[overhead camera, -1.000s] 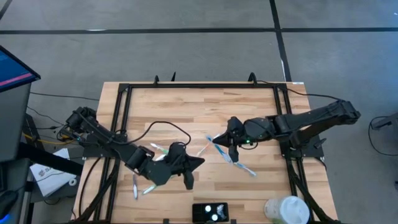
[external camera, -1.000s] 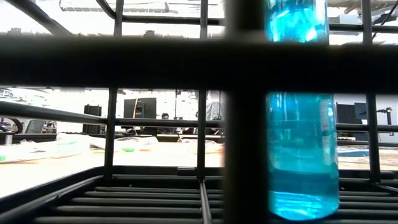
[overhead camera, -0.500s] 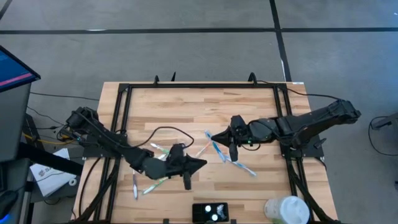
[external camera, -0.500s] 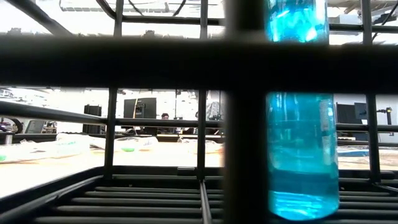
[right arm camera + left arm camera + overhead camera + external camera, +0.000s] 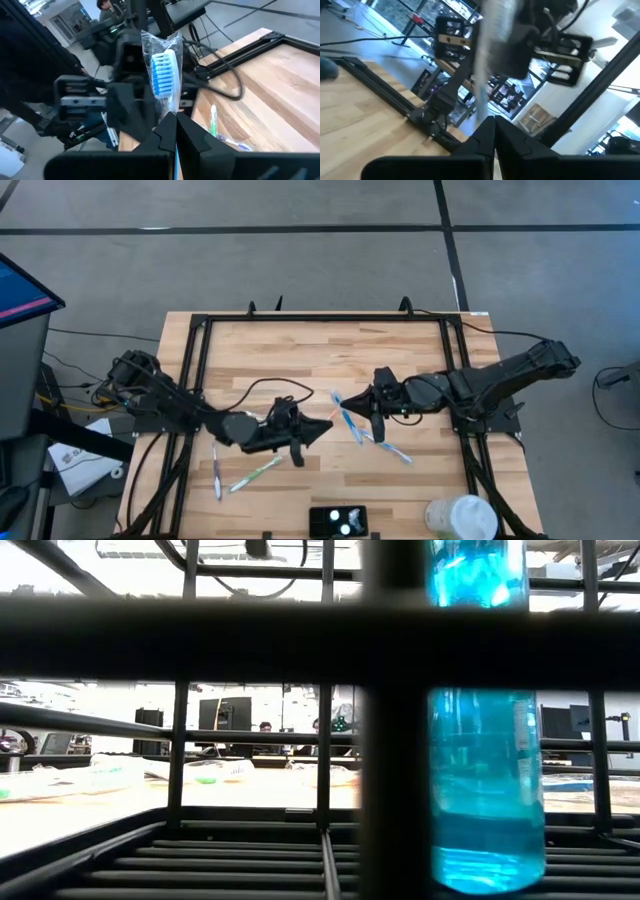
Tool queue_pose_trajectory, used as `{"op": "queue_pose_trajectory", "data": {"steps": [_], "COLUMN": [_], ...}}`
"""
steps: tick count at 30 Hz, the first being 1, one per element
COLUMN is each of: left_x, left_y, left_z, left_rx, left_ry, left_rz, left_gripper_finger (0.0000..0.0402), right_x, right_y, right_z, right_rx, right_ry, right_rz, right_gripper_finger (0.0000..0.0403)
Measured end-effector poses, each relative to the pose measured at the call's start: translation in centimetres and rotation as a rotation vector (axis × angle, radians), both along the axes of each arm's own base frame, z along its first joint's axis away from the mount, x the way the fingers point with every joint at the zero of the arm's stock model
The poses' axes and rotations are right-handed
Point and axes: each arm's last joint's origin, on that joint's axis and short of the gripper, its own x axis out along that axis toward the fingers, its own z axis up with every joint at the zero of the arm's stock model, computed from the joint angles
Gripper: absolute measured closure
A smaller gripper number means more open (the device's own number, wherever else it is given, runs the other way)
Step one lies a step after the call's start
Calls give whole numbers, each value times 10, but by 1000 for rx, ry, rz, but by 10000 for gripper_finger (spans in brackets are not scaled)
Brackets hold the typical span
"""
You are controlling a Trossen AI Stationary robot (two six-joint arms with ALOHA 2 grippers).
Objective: Pick & Place toothbrushing station
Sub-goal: Put the left blue toothbrush into the black mesh organizer
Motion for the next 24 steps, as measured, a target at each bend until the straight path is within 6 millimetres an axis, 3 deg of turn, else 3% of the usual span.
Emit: {"op": "queue_pose_trajectory", "data": {"steps": [13, 24], "left_x": [5, 15], "left_y": [10, 37], "left_z": [0, 1], "left_rx": [-13, -8], "left_ry": [-9, -22], "left_rz": [-28, -6], "left_gripper_finger": [262, 242], "right_x": [0, 0], "right_y": [0, -1], "right_z": [0, 0], "right_rx": [-1, -8], "right_ry": [-1, -3], "right_rz": [-7, -41], "right_gripper_finger": [403, 403]}}
